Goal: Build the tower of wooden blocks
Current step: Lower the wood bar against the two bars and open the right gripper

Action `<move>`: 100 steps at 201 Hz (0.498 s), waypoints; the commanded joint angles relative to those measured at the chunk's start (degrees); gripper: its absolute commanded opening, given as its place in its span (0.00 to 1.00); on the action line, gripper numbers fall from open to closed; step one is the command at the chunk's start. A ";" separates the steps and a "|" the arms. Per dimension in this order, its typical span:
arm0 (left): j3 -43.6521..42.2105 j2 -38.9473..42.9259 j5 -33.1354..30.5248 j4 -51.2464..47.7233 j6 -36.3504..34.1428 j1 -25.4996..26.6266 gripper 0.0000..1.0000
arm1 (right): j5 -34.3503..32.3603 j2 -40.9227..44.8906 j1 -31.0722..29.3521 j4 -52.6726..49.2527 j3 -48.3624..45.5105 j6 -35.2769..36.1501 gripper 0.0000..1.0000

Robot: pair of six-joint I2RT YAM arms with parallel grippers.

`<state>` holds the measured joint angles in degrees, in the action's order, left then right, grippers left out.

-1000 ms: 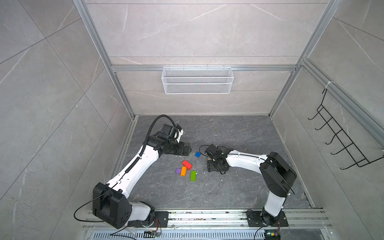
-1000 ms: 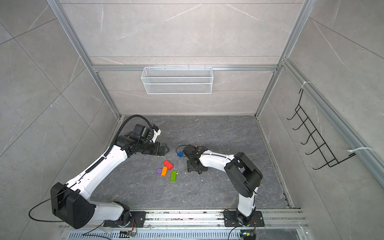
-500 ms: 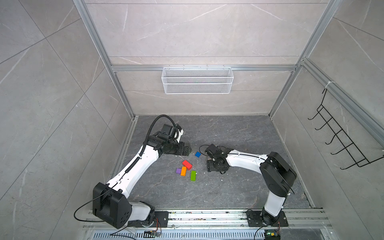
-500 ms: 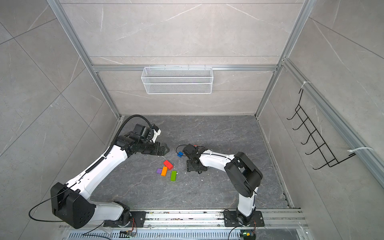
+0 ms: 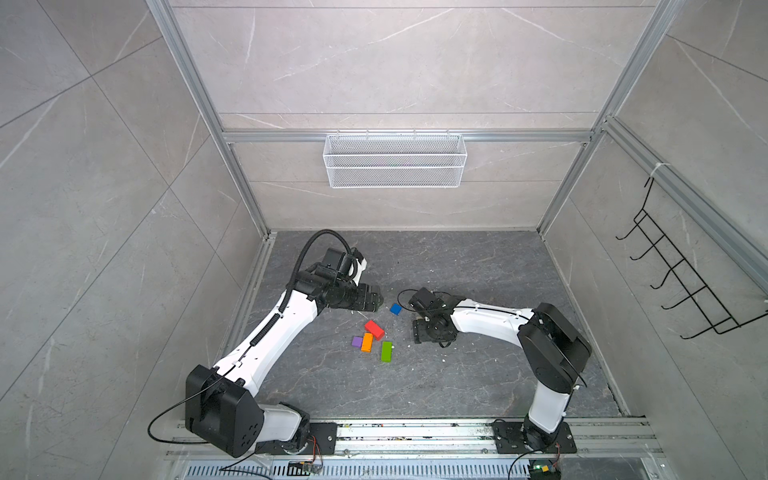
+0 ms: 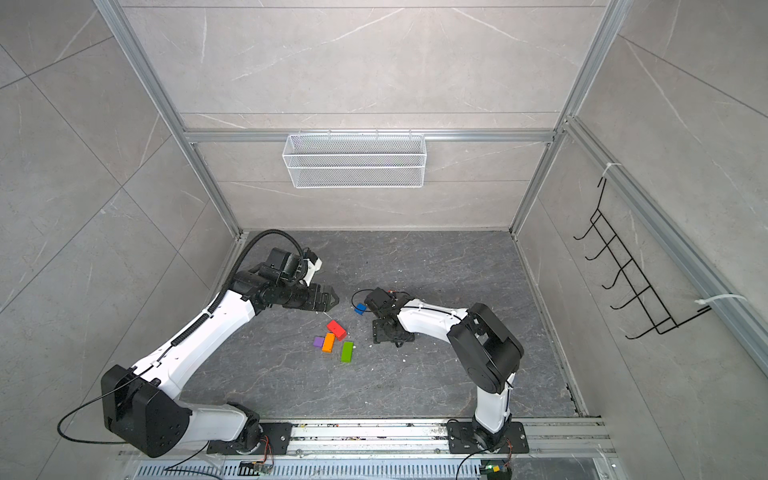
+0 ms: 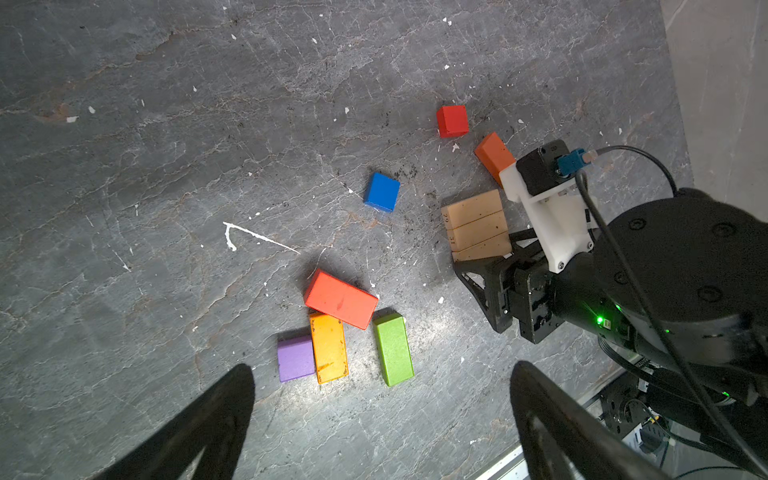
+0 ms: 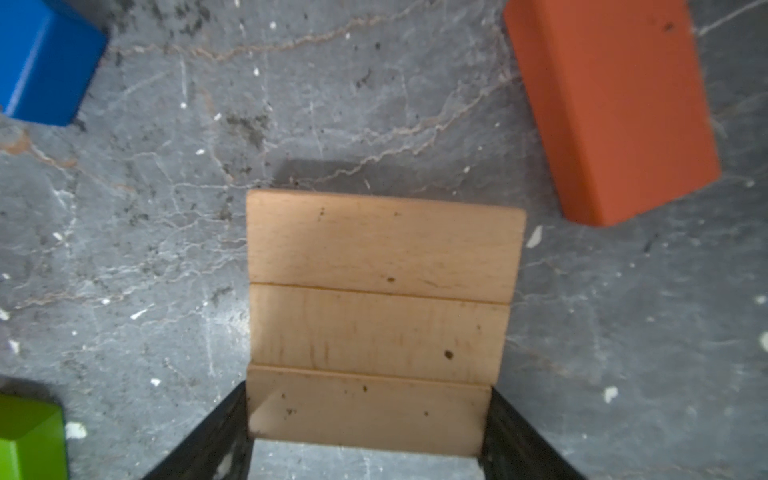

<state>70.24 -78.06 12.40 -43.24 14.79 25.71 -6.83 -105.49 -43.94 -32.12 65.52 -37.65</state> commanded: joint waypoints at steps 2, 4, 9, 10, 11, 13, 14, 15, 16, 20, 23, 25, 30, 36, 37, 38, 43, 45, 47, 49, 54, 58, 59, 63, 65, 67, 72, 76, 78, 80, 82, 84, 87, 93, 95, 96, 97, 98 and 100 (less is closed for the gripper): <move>0.15 -0.01 1.31 0.79 0.07 -0.34 0.98 | -1.41 -1.22 0.17 -2.16 1.20 0.34 0.71; 0.12 0.01 1.31 0.79 0.07 -0.34 0.98 | -1.49 -1.21 0.17 -2.16 1.19 0.33 0.72; 0.16 -0.01 1.30 0.79 0.05 -0.33 0.98 | -1.43 -1.21 0.15 -2.18 1.24 0.31 0.73; 0.16 -0.04 1.31 0.79 0.06 -0.32 0.98 | -1.43 -1.25 0.16 -2.21 1.26 0.30 0.73; 0.12 -0.01 1.31 0.79 0.06 -0.32 0.98 | -1.48 -1.23 0.17 -2.27 1.27 0.30 0.73; 0.15 0.01 1.31 0.79 0.07 -0.36 0.98 | -1.44 -1.21 0.17 -2.32 1.26 0.36 0.74; 0.16 -0.03 1.31 0.79 0.02 -0.38 0.98 | -1.44 -1.21 0.17 -2.28 1.27 0.37 0.75; 0.16 -0.01 1.31 0.79 0.04 -0.39 0.98 | -1.43 -1.21 0.13 -2.26 1.27 0.38 0.75; 0.16 0.00 1.31 0.79 0.06 -0.40 0.98 | -1.43 -1.21 0.11 -2.26 1.23 0.38 0.75; 0.15 -0.04 1.30 0.79 0.07 -0.41 0.98 | -1.50 -1.23 0.17 -2.24 1.27 0.45 0.77; 0.16 -0.07 1.34 0.79 0.07 -0.37 0.98 | -1.40 -1.23 0.16 -2.23 1.33 0.51 0.78; 0.16 -0.07 1.38 0.77 0.07 -0.39 0.98 | -1.42 -1.26 0.17 -2.22 1.32 0.59 0.79; 0.13 -0.08 1.41 0.79 0.07 -0.36 0.98 | -1.35 -1.22 0.17 -2.27 1.38 0.69 0.81; 0.14 -0.08 1.48 0.79 0.06 -0.40 0.98 | -1.32 -1.42 0.17 -2.32 1.45 0.81 0.83; 0.11 -0.07 1.53 0.79 0.06 -0.40 0.98 | -1.29 -1.45 0.17 -2.33 1.45 0.86 0.83; 0.13 -0.12 1.50 0.79 0.07 -0.40 0.98 | -1.27 -1.41 0.17 -2.33 1.50 0.93 0.83; 0.16 -0.16 1.55 0.77 0.02 -0.43 0.98 | -1.09 -1.50 0.14 -2.40 1.62 1.10 0.83; 0.16 -0.23 1.50 0.79 0.06 -0.41 0.98 | -0.95 -1.57 0.16 -2.42 1.69 1.13 0.84; 0.23 -0.20 1.49 0.79 0.06 -0.40 0.98 | -0.92 -1.56 0.17 -2.42 1.71 1.19 0.84; 0.25 -0.17 1.55 0.79 0.04 -0.40 0.98 | -0.86 -1.62 0.17 -2.42 1.72 1.18 0.84; 0.25 -0.16 1.56 0.79 0.07 -0.35 0.98 | -0.60 -1.60 0.17 -2.37 1.72 1.30 0.84; 0.21 -0.16 1.59 0.79 0.07 -0.32 0.98 | -0.41 -1.58 0.17 -2.33 1.72 1.34 0.85; 0.23 -0.16 1.58 0.79 0.07 -0.36 0.98 | -0.35 -1.57 0.17 -2.29 1.72 1.39 0.85; 0.23 -0.16 1.58 0.76 0.07 -0.40 0.98 | -0.18 -1.56 0.15 -2.10 1.74 1.48 0.85; 0.22 -0.16 1.53 0.72 0.07 -0.45 0.98 | -0.02 -1.60 0.12 -2.08 1.73 1.45 0.85; 0.24 -0.16 1.52 0.71 0.07 -0.37 0.98 | 0.06 -1.57 0.16 -2.01 1.72 1.51 0.85; 0.23 -0.18 1.55 0.75 0.07 -0.44 0.98 | 0.35 -1.57 0.16 -1.84 1.72 1.59 0.85; 0.14 -0.16 1.51 0.71 0.05 -0.42 0.98 | 0.53 -1.53 0.14 -1.73 1.72 1.54 0.85; 0.16 -0.16 1.53 0.75 0.02 -0.45 0.98 | 0.58 -1.53 0.17 -1.66 1.72 1.55 0.85; 0.18 -0.16 1.54 0.74 0.05 -0.33 0.98 | 0.59 -1.48 0.13 -1.64 1.72 1.53 0.85; 0.12 -0.18 1.50 0.71 0.06 -0.38 0.98 | 0.70 -1.47 0.12 -1.70 1.72 1.53 0.85; 0.20 -0.17 1.49 0.71 0.07 -0.38 0.98 | 0.75 -1.52 0.16 -1.65 1.72 1.53 0.84; 0.23 -0.16 1.54 0.72 0.00 -0.34 0.98 | 0.88 -1.43 0.08 -1.57 1.76 1.54 0.84; 0.22 -0.16 1.56 0.72 0.07 -0.36 0.98 | 1.03 -1.43 0.11 -1.42 1.75 1.53 0.83; 0.24 -0.18 1.50 0.71 0.07 -0.39 0.98 | 1.16 -1.35 0.16 -1.38 1.79 1.53 0.83; 0.25 -0.17 1.49 0.71 0.07 -0.35 0.98 | 1.23 -1.37 0.12 -1.37 1.76 1.53 0.83; 0.25 -0.21 1.49 0.71 0.07 -0.33 0.98 | 1.26 -1.37 0.10 -1.41 1.74 1.57 0.83; 0.25 -0.19 1.53 0.71 0.02 -0.37 0.98 | 1.28 -1.33 0.14 -1.39 1.73 1.59 0.83; 0.25 -0.21 1.54 0.71 0.03 -0.39 0.98 | 1.25 -1.37 0.10 -1.33 1.72 1.61 0.83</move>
<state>70.24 -78.19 12.60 -43.24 14.79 25.69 -6.52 -105.82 -43.94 -32.75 65.93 -37.21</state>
